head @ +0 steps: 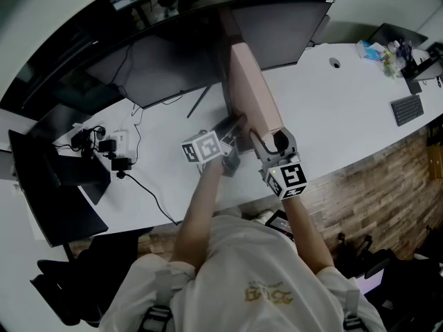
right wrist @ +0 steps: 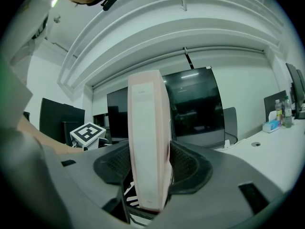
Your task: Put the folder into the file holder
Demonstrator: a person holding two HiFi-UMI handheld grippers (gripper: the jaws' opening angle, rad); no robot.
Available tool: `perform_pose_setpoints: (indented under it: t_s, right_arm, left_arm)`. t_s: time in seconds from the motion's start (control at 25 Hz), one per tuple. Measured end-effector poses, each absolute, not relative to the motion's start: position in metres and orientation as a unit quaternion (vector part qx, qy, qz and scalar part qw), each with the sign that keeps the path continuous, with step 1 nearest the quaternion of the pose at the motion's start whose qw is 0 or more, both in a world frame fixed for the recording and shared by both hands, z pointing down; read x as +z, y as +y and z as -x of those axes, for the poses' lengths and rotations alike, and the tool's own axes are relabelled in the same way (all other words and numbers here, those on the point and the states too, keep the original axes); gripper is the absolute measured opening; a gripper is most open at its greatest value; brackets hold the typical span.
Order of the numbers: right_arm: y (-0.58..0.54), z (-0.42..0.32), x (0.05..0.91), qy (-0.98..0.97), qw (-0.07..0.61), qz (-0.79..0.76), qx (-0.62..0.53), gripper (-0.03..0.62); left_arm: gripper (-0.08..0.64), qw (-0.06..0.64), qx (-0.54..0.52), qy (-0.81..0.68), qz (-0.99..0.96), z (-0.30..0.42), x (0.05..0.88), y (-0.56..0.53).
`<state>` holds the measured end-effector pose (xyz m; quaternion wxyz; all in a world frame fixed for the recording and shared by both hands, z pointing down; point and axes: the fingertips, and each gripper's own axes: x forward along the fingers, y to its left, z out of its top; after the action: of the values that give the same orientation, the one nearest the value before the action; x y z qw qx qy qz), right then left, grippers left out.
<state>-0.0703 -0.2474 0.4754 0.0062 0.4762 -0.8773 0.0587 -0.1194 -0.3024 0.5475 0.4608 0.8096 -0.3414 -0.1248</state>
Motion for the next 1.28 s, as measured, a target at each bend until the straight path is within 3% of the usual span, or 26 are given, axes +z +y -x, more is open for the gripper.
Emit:
perform_pose_setpoints:
  t_s: [0.2,0.48,0.92,1.28]
  right_arm:
    - [-0.238,0.066,0.470,-0.878,0.001,-0.475,0.061,0.224]
    - [-0.225,0.053,0.461,-0.871,-0.024,-0.485,0.076,0.224]
    - [-0.200,0.023,0.455,-0.854,-0.037,-0.508,0.109,0.178]
    - [-0.186,-0.001,0.446,-0.839,-0.003,-0.540,0.065,0.045]
  left_arm:
    - [0.259,0.450,-0.123,-0.369,-0.804,0.125,0.545,-0.298]
    - [0.282,0.433,-0.135,-0.407,-0.793,0.143,0.540,-0.289]
    - [0.185,0.295,-0.085,-0.437,-0.845,0.137,0.491,-0.250]
    - [0.048,0.188,-0.042,-0.490,-0.850,0.131,0.459,-0.222]
